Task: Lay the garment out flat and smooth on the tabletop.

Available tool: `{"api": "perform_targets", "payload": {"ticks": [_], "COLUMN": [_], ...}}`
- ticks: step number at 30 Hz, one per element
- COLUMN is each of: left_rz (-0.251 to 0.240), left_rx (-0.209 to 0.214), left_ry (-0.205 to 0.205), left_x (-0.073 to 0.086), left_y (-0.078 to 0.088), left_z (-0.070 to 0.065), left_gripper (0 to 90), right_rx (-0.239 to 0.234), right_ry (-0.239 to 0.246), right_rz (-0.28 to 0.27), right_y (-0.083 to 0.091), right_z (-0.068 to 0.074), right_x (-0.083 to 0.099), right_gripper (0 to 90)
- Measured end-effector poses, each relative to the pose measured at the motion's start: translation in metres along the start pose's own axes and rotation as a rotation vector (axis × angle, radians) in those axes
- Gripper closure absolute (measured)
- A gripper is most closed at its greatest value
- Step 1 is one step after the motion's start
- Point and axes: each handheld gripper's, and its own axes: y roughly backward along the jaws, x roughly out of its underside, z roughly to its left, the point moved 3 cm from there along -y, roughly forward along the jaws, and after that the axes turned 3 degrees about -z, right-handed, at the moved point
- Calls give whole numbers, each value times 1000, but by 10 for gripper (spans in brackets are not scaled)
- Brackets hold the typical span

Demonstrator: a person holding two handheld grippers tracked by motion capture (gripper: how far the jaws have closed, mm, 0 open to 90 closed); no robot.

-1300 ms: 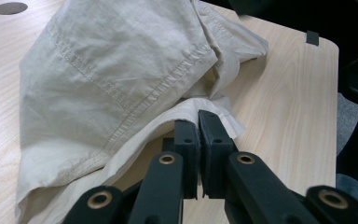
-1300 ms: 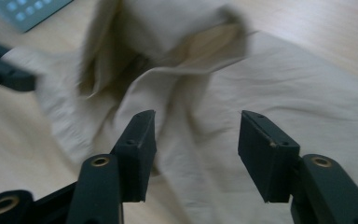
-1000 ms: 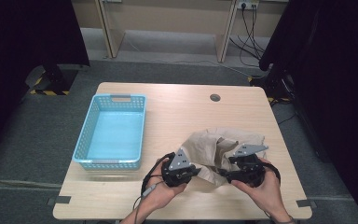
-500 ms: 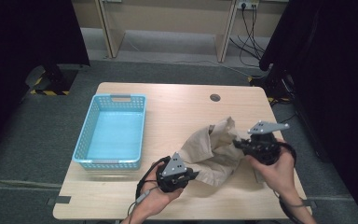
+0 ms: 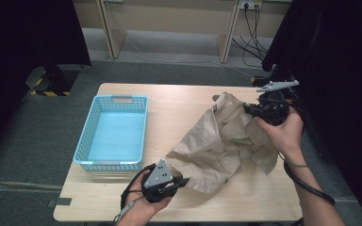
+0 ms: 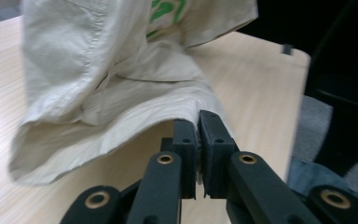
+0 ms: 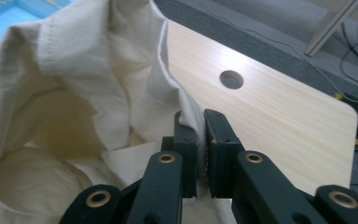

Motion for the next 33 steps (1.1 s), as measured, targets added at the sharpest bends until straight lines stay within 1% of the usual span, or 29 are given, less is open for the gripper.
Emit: {"api": "perform_targets", "payload": {"ticks": [1, 2, 3, 4, 5, 6, 7, 8, 9, 10, 11, 12, 13, 14, 16, 17, 19, 20, 22, 23, 24, 26, 27, 28, 30, 31, 33], "left_rz": [3, 9, 10, 13, 6, -5, -16, -29, -29, -48, -57, -57, -76, -89, -103, -99, -68, -45, 5, 28, 56, 95, 115, 128, 170, 183, 209], "left_rx": [-18, -35, -66, -79, -93, -115, -143, -158, -158, -174, -179, -179, -188, -190, -185, -169, -126, -108, -86, -70, -56, -54, -41, -28, -11, 3, -2], "left_ry": [9, 1, -16, -22, -26, -37, -63, -78, -78, -100, -112, -112, -141, -150, -157, -160, -150, -144, -151, -146, -120, -142, -145, -139, -151, -140, -146], "left_x": [1, 2, 2, 2, 1, 0, -2, -4, -4, -11, -14, -14, -23, -27, -32, -35, -36, -35, -32, -31, -29, -30, -29, -29, -27, -26, -23], "left_y": [-2, -3, -5, -6, -8, -9, -10, -12, -12, -13, -15, -15, -18, -18, -20, -22, -31, -39, -56, -66, -76, -94, -103, -112, -128, -135, -148], "left_z": [5, 7, 9, 10, 11, 11, 11, 10, 10, 8, 6, 6, 1, -1, -5, -7, -11, -12, -12, -12, -12, -10, -10, -11, -11, -12, -11], "left_gripper": [843, 819, 768, 698, 648, 567, 505, 443, 418, 400, 386, 371, 364, 355, 348, 348, 348, 348, 348, 348, 345, 336, 330, 326, 317, 313, 309], "right_rx": [6, 10, 18, 24, 27, 38, 45, 47, 47, 56, 58, 58, 62, 64, 68, 69, 67, 69, 68, 68, 68, 69, 70, 69, 66, 65, 64], "right_ry": [3, -6, -7, -9, -14, -15, -19, -31, -31, -40, -44, -49, -52, -58, -69, -72, -70, -68, -71, -74, -78, -83, -84, -81, -84, -82, -82], "right_rz": [7, 26, 36, 55, 63, 69, 76, 79, 79, 83, 86, 89, 90, 90, 93, 93, 94, 96, 98, 99, 99, 104, 106, 109, 111, 113, 114], "right_y": [-6, -18, -25, -35, -41, -47, -53, -58, -58, -63, -65, -66, -67, -68, -69, -70, -71, -72, -73, -74, -75, -78, -80, -81, -83, -84, -84], "right_z": [-1, -4, -5, -8, -9, -11, -13, -16, -16, -18, -18, -18, -19, -19, -20, -21, -21, -21, -21, -21, -21, -21, -20, -20, -19, -19, -18], "right_x": [-2, -5, -6, -6, -6, -6, -5, -5, -5, -6, -6, -6, -6, -6, -6, -6, -6, -6, -7, -7, -8, -7, -7, -7, -7, -7, -7], "right_gripper": [846, 846, 846, 846, 845, 845, 845, 845, 845, 845, 845, 845, 844, 844, 844, 844, 844, 844, 843, 844, 844, 844, 844, 843, 843, 843, 843]}}
